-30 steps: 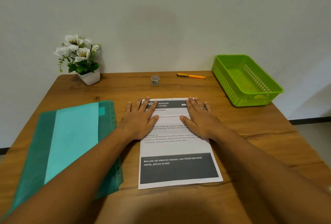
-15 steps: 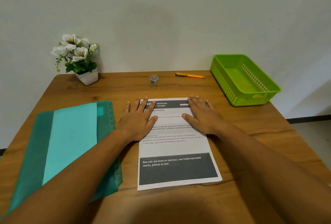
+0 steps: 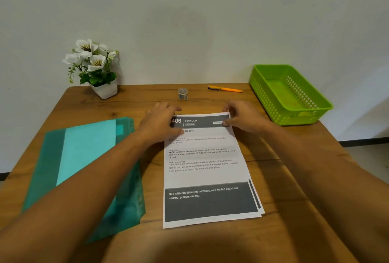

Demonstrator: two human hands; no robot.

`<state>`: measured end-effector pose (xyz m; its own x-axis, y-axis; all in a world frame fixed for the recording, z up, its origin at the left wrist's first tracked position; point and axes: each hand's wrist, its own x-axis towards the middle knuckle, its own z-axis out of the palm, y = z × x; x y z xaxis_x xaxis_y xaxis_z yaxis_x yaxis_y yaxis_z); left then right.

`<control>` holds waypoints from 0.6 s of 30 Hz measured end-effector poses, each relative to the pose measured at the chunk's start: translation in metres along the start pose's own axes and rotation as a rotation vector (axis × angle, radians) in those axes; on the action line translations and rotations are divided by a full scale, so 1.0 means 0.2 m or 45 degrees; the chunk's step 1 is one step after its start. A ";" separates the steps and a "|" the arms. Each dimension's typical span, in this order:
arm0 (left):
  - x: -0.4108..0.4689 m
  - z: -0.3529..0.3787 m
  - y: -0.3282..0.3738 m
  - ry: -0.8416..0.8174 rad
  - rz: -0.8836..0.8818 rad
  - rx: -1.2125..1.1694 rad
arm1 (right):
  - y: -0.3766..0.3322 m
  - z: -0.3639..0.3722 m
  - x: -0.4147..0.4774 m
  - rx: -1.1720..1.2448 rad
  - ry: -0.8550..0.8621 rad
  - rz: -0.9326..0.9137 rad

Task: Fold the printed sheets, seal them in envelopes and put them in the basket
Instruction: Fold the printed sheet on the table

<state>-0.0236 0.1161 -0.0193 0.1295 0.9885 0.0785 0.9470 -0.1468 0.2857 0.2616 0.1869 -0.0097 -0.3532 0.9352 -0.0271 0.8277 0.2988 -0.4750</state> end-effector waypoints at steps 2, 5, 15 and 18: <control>0.00 -0.01 0.01 0.136 -0.004 -0.073 | -0.01 -0.01 0.00 0.075 0.049 -0.005; 0.01 -0.02 0.02 0.229 -0.060 -0.156 | -0.02 -0.03 -0.02 0.113 0.098 -0.042; -0.01 -0.08 0.02 0.316 -0.006 -0.004 | -0.04 -0.07 -0.08 -0.057 0.183 -0.191; -0.05 -0.08 0.05 0.277 0.079 -0.060 | -0.08 -0.07 -0.08 0.032 0.112 -0.217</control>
<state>-0.0208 0.1048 -0.0014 0.1156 0.9470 0.2996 0.9238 -0.2134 0.3178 0.2597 0.1686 0.0106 -0.4468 0.8849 0.1318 0.7478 0.4502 -0.4879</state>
